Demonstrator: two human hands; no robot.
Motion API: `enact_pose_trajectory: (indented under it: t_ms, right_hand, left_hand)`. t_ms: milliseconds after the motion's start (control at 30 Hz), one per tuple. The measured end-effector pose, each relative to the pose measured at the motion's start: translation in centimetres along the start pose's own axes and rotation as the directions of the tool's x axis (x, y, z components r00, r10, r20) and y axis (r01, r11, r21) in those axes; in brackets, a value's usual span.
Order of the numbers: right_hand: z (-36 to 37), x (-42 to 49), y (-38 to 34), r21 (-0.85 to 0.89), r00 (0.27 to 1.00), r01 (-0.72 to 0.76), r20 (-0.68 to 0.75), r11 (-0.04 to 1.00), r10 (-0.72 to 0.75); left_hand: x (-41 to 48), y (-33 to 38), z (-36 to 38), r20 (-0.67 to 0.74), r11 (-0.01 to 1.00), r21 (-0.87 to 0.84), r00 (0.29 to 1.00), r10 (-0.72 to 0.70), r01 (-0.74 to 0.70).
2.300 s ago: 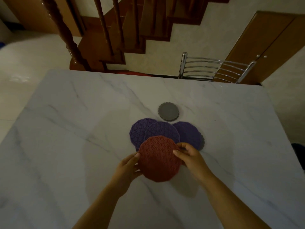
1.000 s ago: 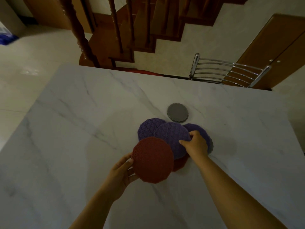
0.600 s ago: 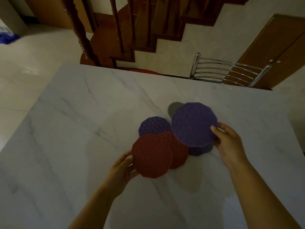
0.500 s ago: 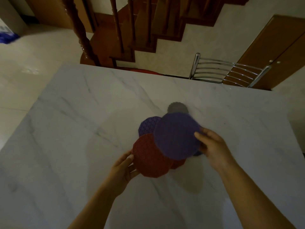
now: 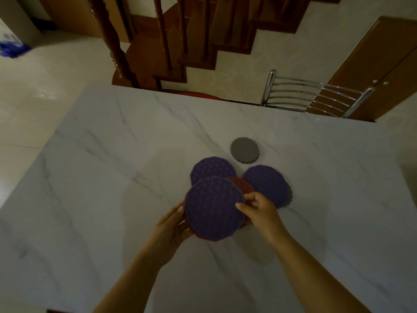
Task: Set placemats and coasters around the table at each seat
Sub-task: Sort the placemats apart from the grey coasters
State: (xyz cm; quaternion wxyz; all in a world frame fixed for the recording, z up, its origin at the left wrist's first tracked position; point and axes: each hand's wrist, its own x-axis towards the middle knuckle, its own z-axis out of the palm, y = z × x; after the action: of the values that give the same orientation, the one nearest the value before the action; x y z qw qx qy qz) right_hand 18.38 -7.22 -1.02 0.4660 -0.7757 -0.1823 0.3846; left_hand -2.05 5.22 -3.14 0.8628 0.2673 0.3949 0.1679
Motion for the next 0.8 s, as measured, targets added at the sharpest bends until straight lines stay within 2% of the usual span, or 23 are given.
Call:
enact_pose_trajectory:
  t_ms: [67,167,333,367,433,500,567,667,800]
  right_hand:
    - [0.0,-0.3,-0.1,-0.085,0.999,0.054,-0.004,0.995,-0.054]
    - [0.1,-0.3,0.1,-0.121,0.996,0.087,-0.001,0.989,-0.088]
    - [-0.4,0.7,0.5,-0.049,1.0,-0.003,-0.013,0.999,0.003]
    - [-0.8,1.2,0.6,-0.096,0.998,-0.021,-0.057,0.995,0.016]
    - [-1.6,2.7,1.2,-0.343,0.992,-0.06,-0.124,0.937,0.018]
    - [-1.8,3.8,1.8,-0.573,0.991,-0.116,-0.116,0.811,0.06]
    - [-1.2,4.3,2.0,-0.699,0.991,-0.131,-0.1,0.703,0.086]
    - [0.0,4.4,2.2,-0.751,0.99,-0.142,-0.123,0.645,0.075]
    - [0.8,4.0,2.5,-0.735,0.982,-0.134,-0.189,0.665,-0.011]
  left_hand:
    - [0.0,0.1,-0.1,-0.001,0.999,0.042,1.0,0.0,0.001]
    - [0.1,0.3,0.0,-0.007,0.997,0.069,1.0,-0.016,0.017]
    - [0.1,0.6,-0.1,-0.018,0.998,0.068,1.0,0.019,-0.018]
    - [0.0,0.6,-0.2,-0.019,0.997,0.066,0.999,0.028,-0.027]
    - [-0.2,0.7,-0.4,-0.025,0.998,0.061,0.999,0.036,-0.035]
    - [-0.4,0.8,-0.7,-0.028,0.998,0.048,0.999,0.041,-0.039]
    - [-0.5,0.8,-0.9,-0.028,0.998,0.038,0.999,0.043,-0.042]
    - [-0.6,0.8,-1.2,-0.039,0.999,0.031,0.999,0.037,-0.036]
    - [-1.0,0.8,-1.6,-0.042,0.999,0.027,0.998,0.038,-0.037]
